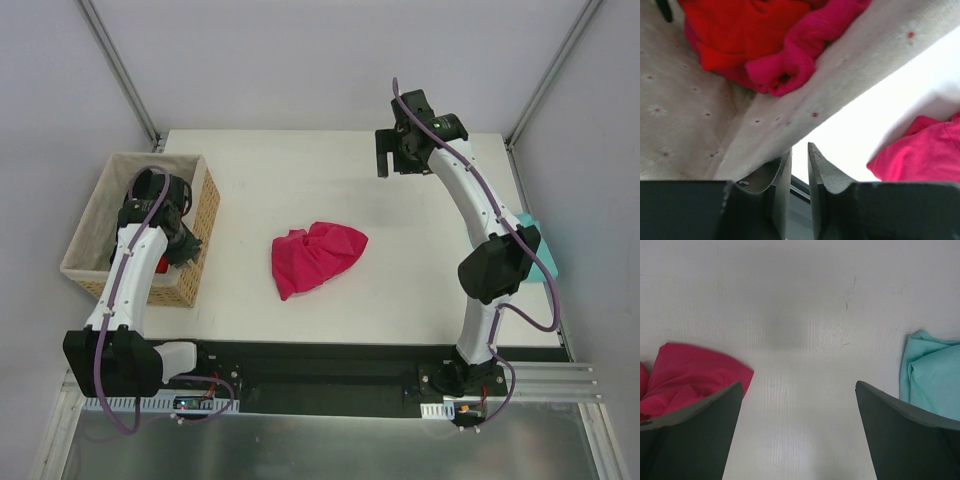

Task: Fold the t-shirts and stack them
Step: Move the tshirt to the center of the board

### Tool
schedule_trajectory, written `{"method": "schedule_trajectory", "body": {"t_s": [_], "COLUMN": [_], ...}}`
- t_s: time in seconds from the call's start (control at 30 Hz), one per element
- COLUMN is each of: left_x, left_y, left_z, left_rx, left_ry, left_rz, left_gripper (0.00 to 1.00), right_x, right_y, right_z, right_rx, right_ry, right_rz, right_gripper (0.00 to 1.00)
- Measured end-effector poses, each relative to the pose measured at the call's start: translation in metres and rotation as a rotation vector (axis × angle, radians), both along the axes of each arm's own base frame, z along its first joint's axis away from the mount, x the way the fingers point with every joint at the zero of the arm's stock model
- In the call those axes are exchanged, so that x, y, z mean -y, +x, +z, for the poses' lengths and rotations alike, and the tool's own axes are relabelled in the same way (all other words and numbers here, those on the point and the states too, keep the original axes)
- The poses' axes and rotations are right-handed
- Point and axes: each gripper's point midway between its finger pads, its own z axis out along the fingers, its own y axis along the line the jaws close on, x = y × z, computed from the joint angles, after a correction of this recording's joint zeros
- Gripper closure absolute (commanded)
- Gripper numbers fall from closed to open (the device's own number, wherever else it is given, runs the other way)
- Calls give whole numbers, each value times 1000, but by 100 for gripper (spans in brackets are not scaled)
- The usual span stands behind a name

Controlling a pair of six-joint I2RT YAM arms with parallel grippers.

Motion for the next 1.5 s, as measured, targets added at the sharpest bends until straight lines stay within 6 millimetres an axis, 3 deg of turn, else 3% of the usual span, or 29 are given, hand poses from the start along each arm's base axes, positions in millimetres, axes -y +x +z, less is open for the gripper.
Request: {"method": "schedule_trajectory", "body": {"t_s": [0.53,0.8,1.07,1.27,1.5], "left_x": [21,26,22,13,-11], "left_y": [20,61,92,95,95], "left_z": [-21,-20,-20,-21,-21], "left_rx": [-67,-79,-74,-67,-54], "left_ry": [-109,-139,-121,-110,-111], "left_rz": [-169,-227,-247,-222,-148], "left_gripper": [80,82,82,83,84], "right_x": [-8,3,15,18,16], "right_y": [-5,-15,-21,-23,-21], "right_z": [-2,-18,-9,-6,10], "right_rx": [-9,-54,-32,-28,-1], "right_ry": [0,-54,-89,-90,-73], "right_rz": [8,-21,-61,-84,-89], "right_gripper": [0,0,0,0,0]}}
